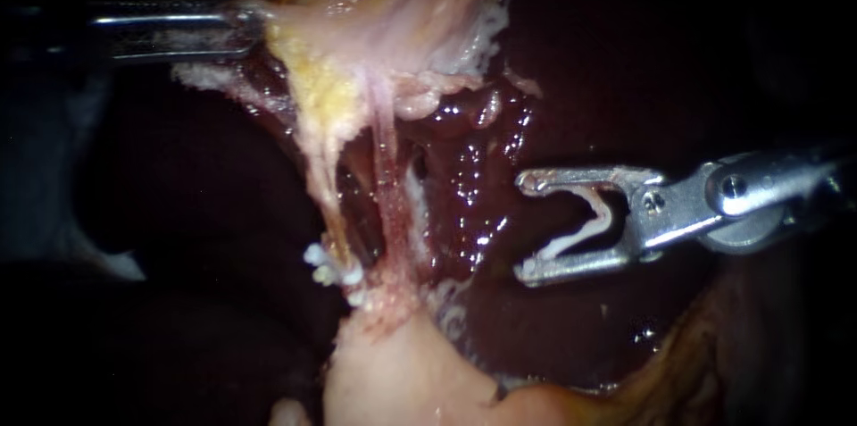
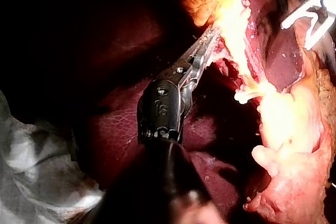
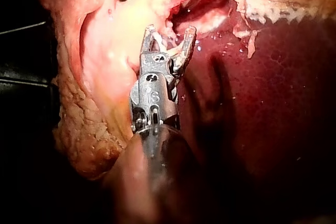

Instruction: Clipping third clip left tube

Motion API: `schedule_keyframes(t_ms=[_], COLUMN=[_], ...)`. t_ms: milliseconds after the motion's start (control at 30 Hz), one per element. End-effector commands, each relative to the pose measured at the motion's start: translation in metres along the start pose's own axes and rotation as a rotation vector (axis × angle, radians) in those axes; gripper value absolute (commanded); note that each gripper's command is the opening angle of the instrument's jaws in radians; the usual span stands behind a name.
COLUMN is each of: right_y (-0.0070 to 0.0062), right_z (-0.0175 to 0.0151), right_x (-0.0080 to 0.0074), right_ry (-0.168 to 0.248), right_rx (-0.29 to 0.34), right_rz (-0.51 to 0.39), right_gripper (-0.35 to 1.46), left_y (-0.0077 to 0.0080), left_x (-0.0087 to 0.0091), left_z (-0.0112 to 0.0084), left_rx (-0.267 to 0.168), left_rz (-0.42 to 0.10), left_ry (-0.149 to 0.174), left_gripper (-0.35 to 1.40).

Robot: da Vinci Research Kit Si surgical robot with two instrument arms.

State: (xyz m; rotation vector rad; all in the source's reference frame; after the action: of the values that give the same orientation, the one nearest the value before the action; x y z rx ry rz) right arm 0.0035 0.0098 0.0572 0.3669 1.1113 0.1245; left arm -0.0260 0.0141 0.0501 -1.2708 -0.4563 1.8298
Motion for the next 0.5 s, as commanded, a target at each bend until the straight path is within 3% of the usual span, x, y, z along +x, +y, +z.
schedule_keyframes(t_ms=[33,233,500], right_y=[0.0,-0.0007,-0.0011], right_z=[0.0004,0.0034,0.0085], right_x=[0.0002,0.0015,0.0027], right_ry=[0.002,0.016,0.08], right_rx=[0.003,0.039,0.072], right_rz=[0.0,0.022,0.114], right_gripper=[0.5,0.5,0.49], left_y=[-0.0001,-0.0001,0.0], left_x=[0.0001,-0.0001,-0.0001], left_z=[0.0,0.0002,0.0001], left_rx=[0.001,0.002,0.003], left_rz=[0.0,0.001,0.007], left_ry=[0.003,0.004,0.004], left_gripper=[-0.35,-0.35,-0.35])
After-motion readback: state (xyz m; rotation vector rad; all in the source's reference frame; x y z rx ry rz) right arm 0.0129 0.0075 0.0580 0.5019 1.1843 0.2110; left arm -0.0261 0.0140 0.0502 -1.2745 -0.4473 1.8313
